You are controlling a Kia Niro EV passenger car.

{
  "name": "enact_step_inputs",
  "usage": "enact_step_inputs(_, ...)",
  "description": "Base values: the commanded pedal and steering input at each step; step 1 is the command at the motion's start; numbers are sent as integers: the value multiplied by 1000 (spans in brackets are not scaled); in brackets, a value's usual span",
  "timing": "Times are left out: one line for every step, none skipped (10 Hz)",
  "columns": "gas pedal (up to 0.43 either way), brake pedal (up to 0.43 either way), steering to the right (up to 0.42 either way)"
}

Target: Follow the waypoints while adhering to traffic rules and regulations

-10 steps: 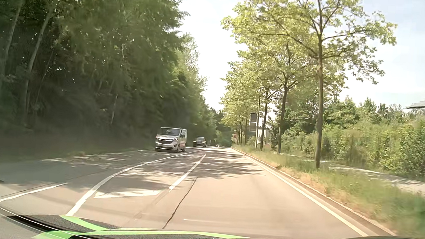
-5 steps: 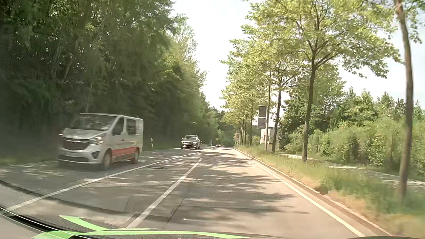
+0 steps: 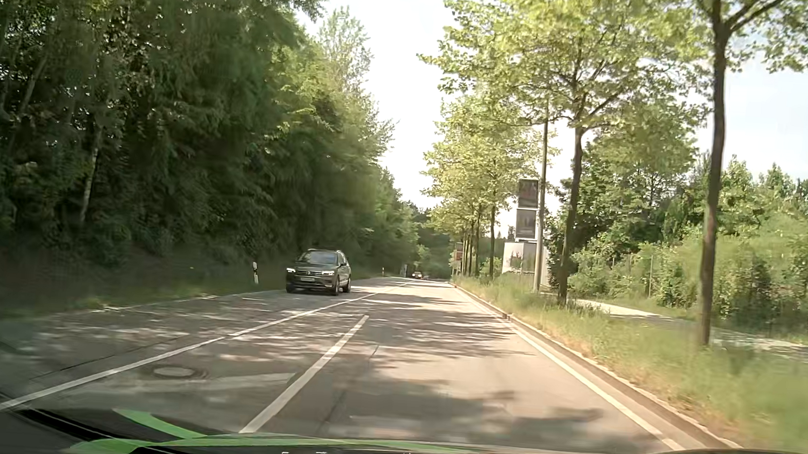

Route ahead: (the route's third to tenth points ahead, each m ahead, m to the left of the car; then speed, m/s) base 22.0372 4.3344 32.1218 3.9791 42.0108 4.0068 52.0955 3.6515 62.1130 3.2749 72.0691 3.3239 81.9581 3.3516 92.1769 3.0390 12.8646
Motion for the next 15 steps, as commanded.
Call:
enact_step_inputs(138, 0, -8)
enact_step_inputs(130, 0, -8)
enact_step_inputs(130, 0, -8)
enact_step_inputs(110, 0, -8)
enact_step_inputs(110, 0, -8)
enact_step_inputs(110, 0, -7)
enact_step_inputs(110, 0, -6)
enact_step_inputs(110, 0, -5)
enact_step_inputs(110, 0, -2)
enact_step_inputs(110, 0, 0)
enact_step_inputs(98, 0, -1)
enact_step_inputs(98, 0, -1)
enact_step_inputs(98, 0, 0)
enact_step_inputs(98, 0, 1)
enact_step_inputs(98, 0, 2)
